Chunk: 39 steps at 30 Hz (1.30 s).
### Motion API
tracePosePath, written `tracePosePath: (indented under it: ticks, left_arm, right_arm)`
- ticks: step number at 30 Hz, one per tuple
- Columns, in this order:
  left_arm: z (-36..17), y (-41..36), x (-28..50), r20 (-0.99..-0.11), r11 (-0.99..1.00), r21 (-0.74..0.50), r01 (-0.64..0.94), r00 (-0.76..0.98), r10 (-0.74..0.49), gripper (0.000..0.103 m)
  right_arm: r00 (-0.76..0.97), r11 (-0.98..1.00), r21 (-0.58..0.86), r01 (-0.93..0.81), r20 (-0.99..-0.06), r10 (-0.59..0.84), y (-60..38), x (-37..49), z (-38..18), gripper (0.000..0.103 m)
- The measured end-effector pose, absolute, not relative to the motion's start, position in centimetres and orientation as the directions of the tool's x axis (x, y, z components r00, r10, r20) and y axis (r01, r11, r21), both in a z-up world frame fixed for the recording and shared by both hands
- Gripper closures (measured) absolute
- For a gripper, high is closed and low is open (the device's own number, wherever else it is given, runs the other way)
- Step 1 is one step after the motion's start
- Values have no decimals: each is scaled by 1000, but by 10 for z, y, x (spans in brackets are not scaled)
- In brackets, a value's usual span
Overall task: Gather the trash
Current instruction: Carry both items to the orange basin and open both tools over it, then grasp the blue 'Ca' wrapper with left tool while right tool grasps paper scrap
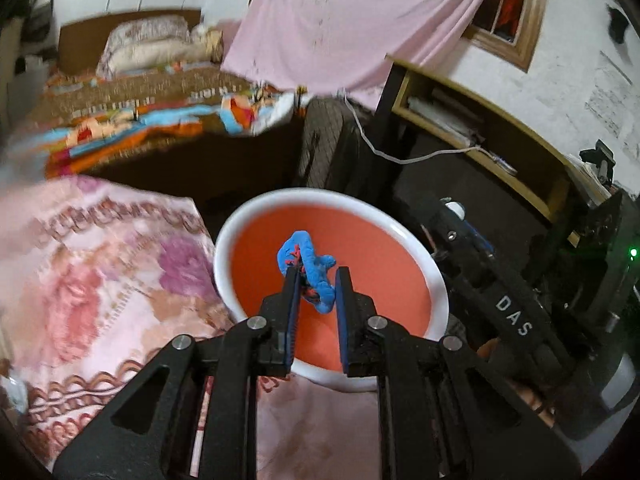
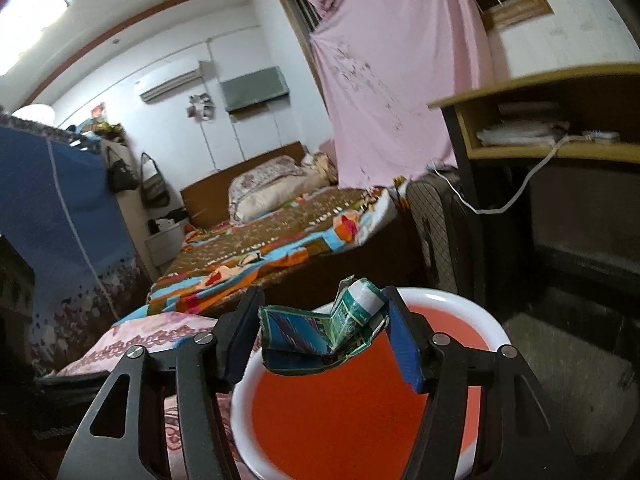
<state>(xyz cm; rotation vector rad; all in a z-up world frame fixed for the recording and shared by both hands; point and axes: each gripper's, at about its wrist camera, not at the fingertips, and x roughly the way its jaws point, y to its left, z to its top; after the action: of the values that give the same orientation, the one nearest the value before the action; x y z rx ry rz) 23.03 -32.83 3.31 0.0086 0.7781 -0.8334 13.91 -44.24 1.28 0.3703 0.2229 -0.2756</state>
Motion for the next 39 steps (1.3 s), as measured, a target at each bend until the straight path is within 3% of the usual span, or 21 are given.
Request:
tracePosePath:
  ticks: [3,5,13,17,20,22,26,39]
  left_arm:
    - [26,-331,235,-649,697,-312,646,391,-653,92]
    - [26,-328,234,-646,701,-320,637,394,-653,80]
    - [35,-296,230,-592,761,-298,577,513,-621,65]
    - [46,-267,219,-506,815,-269,514,644,-573,42]
    - [55,-247,211,-441,847,-248,470,724,-530,34]
    - [61,-234,205,-401,868,-232,440,769,-497,31]
    - [68,-211,196,-344,893,-211,397,825,-448,14]
    - [71,-120,152,-187,966,-191,172,960,-208,12]
  right_arm:
    - [929,879,351,323,-294,-224,-448,138,9,39]
    - [924,870,366,331,-315,-219,-452,140,7,36]
    - [922,869,371,328,-324,-209,-450,142,9,25]
    - [941,887,345,307,-250,-229,-438,135,20,17]
    - [959,903,332,272,-166,-228,-428,128,30,2]
    - [970,917,317,242,-106,-219,-418,122,37,0]
    - [980,941,276,196,-23,-197,-399,117,48,0]
    - [983,980,199,28,172,-63,-334,109,73,0]
